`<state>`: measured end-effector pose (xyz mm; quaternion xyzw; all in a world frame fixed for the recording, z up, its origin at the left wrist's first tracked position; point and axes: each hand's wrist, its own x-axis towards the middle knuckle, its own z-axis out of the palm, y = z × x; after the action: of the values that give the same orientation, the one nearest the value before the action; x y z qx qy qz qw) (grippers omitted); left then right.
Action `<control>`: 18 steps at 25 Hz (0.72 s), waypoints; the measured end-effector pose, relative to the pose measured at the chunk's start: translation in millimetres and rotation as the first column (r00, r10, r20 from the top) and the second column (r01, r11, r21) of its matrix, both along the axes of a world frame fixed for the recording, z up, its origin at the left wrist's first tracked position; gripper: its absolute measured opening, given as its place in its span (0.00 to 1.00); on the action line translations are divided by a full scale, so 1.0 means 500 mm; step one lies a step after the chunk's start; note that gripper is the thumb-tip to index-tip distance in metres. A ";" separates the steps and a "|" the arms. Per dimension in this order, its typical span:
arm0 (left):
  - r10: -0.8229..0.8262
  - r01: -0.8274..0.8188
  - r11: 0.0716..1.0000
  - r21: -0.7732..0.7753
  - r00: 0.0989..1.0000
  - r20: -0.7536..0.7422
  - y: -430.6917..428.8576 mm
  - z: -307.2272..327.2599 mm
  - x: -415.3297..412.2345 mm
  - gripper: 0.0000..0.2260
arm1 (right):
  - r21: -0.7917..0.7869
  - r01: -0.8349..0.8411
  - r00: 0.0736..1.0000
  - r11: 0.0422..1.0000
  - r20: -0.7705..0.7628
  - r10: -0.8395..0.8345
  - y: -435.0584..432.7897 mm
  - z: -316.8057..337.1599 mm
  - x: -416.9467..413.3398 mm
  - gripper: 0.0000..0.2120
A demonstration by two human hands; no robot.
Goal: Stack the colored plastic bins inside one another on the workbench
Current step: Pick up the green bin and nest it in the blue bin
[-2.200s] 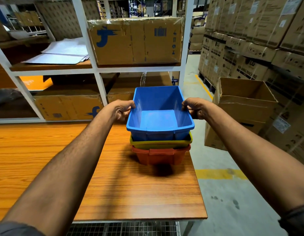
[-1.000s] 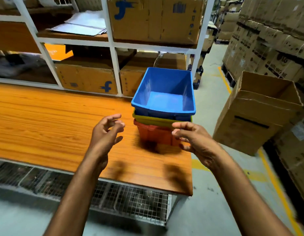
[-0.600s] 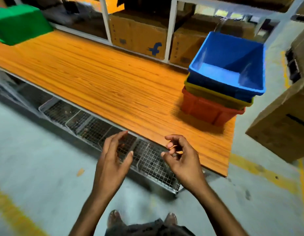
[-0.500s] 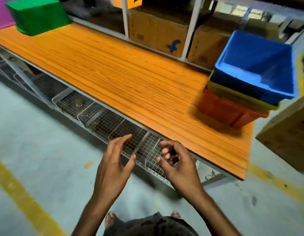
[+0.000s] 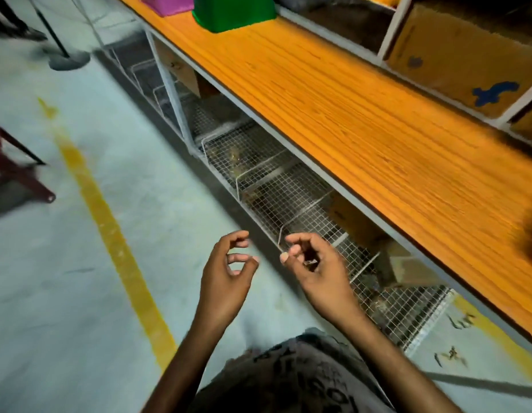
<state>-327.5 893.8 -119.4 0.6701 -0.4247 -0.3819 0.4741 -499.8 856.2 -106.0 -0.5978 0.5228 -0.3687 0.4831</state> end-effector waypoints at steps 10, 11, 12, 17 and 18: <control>0.193 -0.175 0.977 -0.119 0.966 0.172 -0.205 -0.023 0.298 0.25 | -0.217 -0.152 0.972 0.964 -0.210 0.106 -0.280 -0.041 0.310 0.17; 0.199 -0.180 0.976 -0.122 0.965 0.171 -0.240 -0.021 0.328 0.24 | -0.213 -0.173 0.970 0.962 -0.209 0.128 -0.321 -0.042 0.341 0.17; 0.203 -0.184 0.975 -0.125 0.964 0.170 -0.280 -0.016 0.364 0.24 | -0.209 -0.181 0.970 0.961 -0.199 0.139 -0.367 -0.040 0.373 0.17; 0.239 -0.213 0.964 -0.156 0.956 0.169 -0.490 0.031 0.530 0.23 | -0.193 -0.182 0.980 0.964 -0.120 0.161 -0.593 0.003 0.532 0.16; 0.239 -0.217 0.966 -0.143 0.957 0.161 -0.527 0.038 0.555 0.22 | -0.181 -0.183 0.980 0.966 -0.112 0.165 -0.628 0.010 0.559 0.16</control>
<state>-49.8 630.1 -100.4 0.7154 -0.4076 -0.2365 0.5160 -220.1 542.4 -100.9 -0.7017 0.4533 -0.3441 0.4287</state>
